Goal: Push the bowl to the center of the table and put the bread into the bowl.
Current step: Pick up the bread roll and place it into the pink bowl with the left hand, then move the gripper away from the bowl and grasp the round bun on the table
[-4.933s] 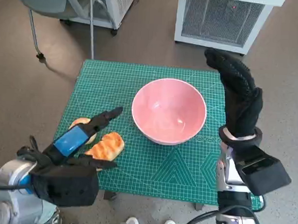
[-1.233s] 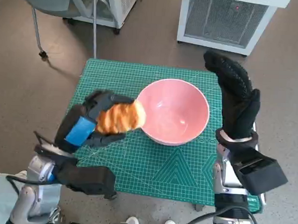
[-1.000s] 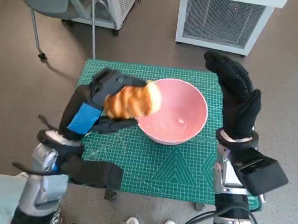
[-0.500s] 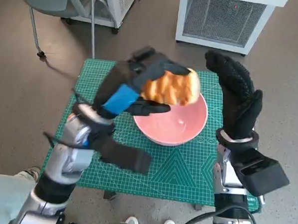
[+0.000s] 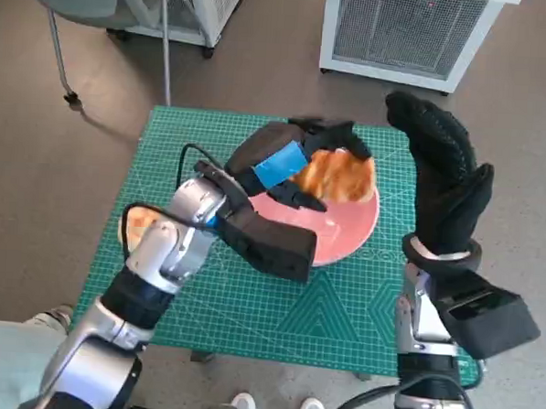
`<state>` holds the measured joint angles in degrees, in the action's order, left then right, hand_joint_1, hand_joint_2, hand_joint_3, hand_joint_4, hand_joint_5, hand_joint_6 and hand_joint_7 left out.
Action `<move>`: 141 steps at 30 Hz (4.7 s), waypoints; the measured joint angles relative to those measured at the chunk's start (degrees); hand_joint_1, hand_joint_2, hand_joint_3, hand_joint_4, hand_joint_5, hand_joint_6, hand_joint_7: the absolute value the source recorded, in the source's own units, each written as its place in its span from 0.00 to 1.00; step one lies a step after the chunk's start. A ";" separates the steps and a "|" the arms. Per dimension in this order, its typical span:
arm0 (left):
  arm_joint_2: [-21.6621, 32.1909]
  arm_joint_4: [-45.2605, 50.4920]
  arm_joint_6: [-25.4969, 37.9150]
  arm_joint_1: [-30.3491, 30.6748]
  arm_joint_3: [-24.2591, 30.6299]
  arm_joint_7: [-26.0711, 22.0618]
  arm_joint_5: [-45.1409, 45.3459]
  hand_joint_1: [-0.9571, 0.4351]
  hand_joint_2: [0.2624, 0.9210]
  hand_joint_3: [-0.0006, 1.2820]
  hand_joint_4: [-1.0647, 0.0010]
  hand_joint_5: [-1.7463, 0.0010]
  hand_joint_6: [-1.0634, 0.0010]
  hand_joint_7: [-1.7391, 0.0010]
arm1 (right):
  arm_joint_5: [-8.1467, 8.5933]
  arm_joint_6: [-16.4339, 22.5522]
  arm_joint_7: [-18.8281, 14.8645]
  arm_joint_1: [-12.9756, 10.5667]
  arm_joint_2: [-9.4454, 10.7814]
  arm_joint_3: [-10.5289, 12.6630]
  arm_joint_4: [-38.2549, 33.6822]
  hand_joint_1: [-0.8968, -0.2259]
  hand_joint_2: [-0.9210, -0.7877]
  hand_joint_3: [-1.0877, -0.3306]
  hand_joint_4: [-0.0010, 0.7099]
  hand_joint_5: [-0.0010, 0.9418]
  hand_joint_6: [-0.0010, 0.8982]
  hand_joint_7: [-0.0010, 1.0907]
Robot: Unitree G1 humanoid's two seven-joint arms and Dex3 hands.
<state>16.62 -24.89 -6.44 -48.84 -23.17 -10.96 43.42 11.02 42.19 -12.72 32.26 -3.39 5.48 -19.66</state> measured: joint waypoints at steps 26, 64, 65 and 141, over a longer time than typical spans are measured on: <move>8.22 19.92 7.14 6.07 8.47 -20.28 -13.54 0.56 0.92 0.00 0.93 1.00 0.72 0.96 | -0.24 0.02 0.24 -0.64 1.05 0.01 0.85 0.57 0.00 0.38 0.40 0.03 0.00 0.65; 41.05 23.15 -3.97 35.39 40.75 -24.93 -31.50 0.61 0.75 0.00 0.92 1.00 0.71 0.99 | -0.14 -0.52 -0.02 -1.14 1.44 -1.05 0.83 0.58 0.00 0.37 0.40 0.03 0.00 0.64; 41.23 22.57 -4.22 35.49 40.38 -24.96 -31.19 0.62 0.75 0.00 0.92 1.00 0.71 0.99 | -0.15 -0.52 -0.02 -1.10 1.43 -1.06 0.74 0.58 0.00 0.38 0.40 0.03 0.00 0.64; 28.27 -30.24 -20.83 9.15 -2.06 7.78 -0.60 0.69 1.00 0.07 0.40 0.33 0.42 0.31 | 0.11 -1.46 -1.22 -1.22 -0.27 -0.86 1.81 0.58 0.00 0.37 0.39 0.04 0.00 0.64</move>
<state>44.88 -55.13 -27.27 -39.69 -25.24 -3.17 42.82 11.14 40.72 -13.94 31.04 -3.67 4.62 -17.85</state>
